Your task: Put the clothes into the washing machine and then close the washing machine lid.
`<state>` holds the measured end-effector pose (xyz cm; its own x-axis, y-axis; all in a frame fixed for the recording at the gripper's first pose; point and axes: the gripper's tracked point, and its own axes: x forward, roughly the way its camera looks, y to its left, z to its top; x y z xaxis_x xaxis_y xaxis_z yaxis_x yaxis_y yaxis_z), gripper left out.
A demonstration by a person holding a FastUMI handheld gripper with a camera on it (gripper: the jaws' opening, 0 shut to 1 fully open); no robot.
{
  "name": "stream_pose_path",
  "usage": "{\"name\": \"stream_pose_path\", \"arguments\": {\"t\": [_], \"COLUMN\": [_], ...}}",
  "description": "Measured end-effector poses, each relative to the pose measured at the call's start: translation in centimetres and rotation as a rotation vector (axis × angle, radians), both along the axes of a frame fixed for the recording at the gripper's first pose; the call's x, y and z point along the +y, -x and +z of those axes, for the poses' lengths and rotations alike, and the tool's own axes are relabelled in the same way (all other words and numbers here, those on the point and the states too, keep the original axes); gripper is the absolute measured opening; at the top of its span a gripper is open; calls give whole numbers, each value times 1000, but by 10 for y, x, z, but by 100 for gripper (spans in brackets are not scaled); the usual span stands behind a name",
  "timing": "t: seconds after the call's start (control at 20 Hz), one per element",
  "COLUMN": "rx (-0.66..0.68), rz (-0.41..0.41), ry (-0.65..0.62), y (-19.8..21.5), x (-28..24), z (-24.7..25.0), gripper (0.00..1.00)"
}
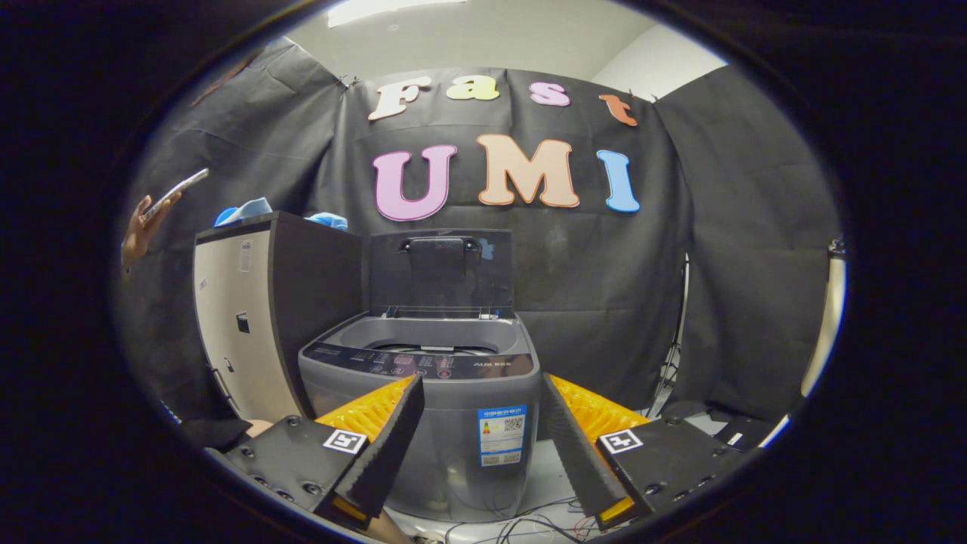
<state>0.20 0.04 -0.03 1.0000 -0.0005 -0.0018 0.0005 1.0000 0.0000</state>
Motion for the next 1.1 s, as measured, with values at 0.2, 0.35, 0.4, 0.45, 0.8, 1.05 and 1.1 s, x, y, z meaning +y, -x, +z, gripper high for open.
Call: {"name": "stream_pose_path", "arguments": {"t": [0.2, 0.35, 0.4, 0.45, 0.8, 1.05, 1.1], "rx": [0, 1, 0, -1, -59, -57, -48], "rz": [0, 0, 0, 0, 15, 102, 128], "ry": [0, 0, 0, 0, -58, -43, -42], "y": [0, 1, 1, 1, -23, -72, -82], "x": [0, 0, 0, 0, 21, 76, 94], "z": [0, 1, 1, 1, 57, 149, 165], "gripper": [96, 96, 96, 96, 96, 96, 96]}}
